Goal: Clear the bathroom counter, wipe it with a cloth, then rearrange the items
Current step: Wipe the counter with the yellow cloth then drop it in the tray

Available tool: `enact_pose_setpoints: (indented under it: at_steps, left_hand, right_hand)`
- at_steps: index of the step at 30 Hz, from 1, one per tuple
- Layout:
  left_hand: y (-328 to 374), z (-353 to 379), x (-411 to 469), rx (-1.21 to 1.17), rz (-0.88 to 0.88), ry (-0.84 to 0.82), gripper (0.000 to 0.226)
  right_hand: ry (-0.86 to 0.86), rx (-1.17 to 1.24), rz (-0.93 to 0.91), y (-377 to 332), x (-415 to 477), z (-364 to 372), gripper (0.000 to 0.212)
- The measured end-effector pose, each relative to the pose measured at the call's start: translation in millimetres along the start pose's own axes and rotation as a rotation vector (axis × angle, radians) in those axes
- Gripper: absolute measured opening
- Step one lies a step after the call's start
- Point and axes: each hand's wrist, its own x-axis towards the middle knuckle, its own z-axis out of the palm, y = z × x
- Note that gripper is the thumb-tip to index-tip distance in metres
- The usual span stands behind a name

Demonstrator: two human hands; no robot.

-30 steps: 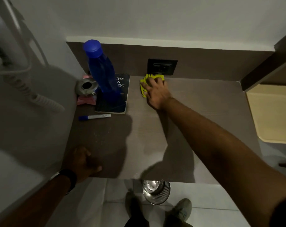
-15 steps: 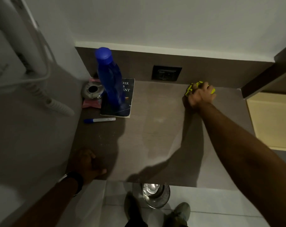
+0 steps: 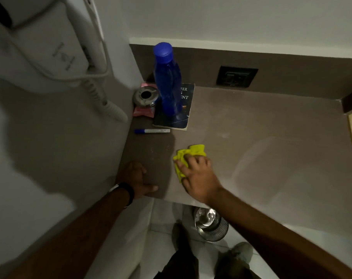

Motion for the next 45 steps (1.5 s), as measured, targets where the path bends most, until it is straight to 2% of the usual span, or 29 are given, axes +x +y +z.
enact_pose_setpoints:
  at_steps: [6,8,11,14,17,20,23,26,28,31,35,36,38,40,42,44,45]
  left_hand:
    - [21.6,-7.5,-18.2,0.092,0.021,0.056,0.075]
    - [27.4,-5.3,-23.9,0.149,0.026,0.034,0.087]
    - [36.2,-1.6,-34.5,0.146,0.009,0.032,0.105]
    - [37.6,1.5,-38.8,0.112,-0.003,0.05,0.097]
    - [37.1,-2.3,-35.8,0.23,0.038,-0.004,0.079]
    - [31.5,-8.0,-28.3,0.283,0.013,-0.049,0.084]
    - [25.4,-10.4,-22.2,0.184,-0.045,-0.059,0.1]
    - [20.2,-10.3,-21.5,0.032,-0.102,-0.057,0.096]
    - [19.8,-10.5,-22.8,-0.04,-0.105,-0.033,0.088]
    - [22.1,-9.9,-25.0,-0.017,-0.06,0.048,0.075]
    - [25.4,-9.3,-24.3,0.139,0.043,0.095,0.093]
    - [30.2,-6.4,-25.7,0.207,0.022,0.11,0.095]
    - [46.8,1.4,-28.4,0.25,-0.053,0.278,0.084]
    - [56.7,5.6,-37.1,0.036,-0.304,0.288,0.084]
    - [59.2,19.0,-43.4,-0.221,-0.516,0.213,0.1]
    - [54.6,32.7,-60.2,-0.238,-0.517,0.223,0.107]
    - [52.2,40.8,-67.1,-0.224,-0.482,0.251,0.102]
  right_hand:
    - [-0.101,0.027,-0.239,-45.2,62.0,-15.3,0.063]
    - [-0.16,-0.004,-0.27,-61.6,78.2,-15.3,0.07]
    - [-0.253,-0.028,-0.364,-82.2,101.9,-13.3,0.093]
    - [-0.261,-0.088,-0.428,-87.2,116.0,-16.2,0.094]
    - [-0.2,-0.078,-0.356,-76.8,104.4,-19.1,0.077]
    - [-0.102,-0.059,-0.181,-57.7,68.0,-14.6,0.062]
    - [0.02,-0.064,-0.007,-31.8,34.3,-9.9,0.061]
    - [0.019,-0.054,0.102,-29.7,32.8,-11.6,0.063]
    - [0.004,-0.042,0.062,-44.7,41.4,-10.6,0.064]
    - [-0.042,-0.047,-0.096,-75.0,52.5,-5.7,0.067]
    - [-0.096,0.04,-0.098,-94.9,81.0,-8.4,0.066]
    - [-0.11,0.053,-0.088,-97.6,90.0,-11.3,0.068]
    - [-0.134,0.082,-0.091,-102.9,104.6,-18.3,0.073]
    - [-0.132,0.101,-0.173,-109.4,114.7,-25.5,0.072]
    - [-0.052,0.017,-0.319,-113.1,117.0,-38.0,0.061]
    - [0.078,-0.003,-0.433,-112.0,111.1,-47.7,0.049]
    - [0.087,0.007,-0.494,-109.6,107.3,-48.6,0.047]
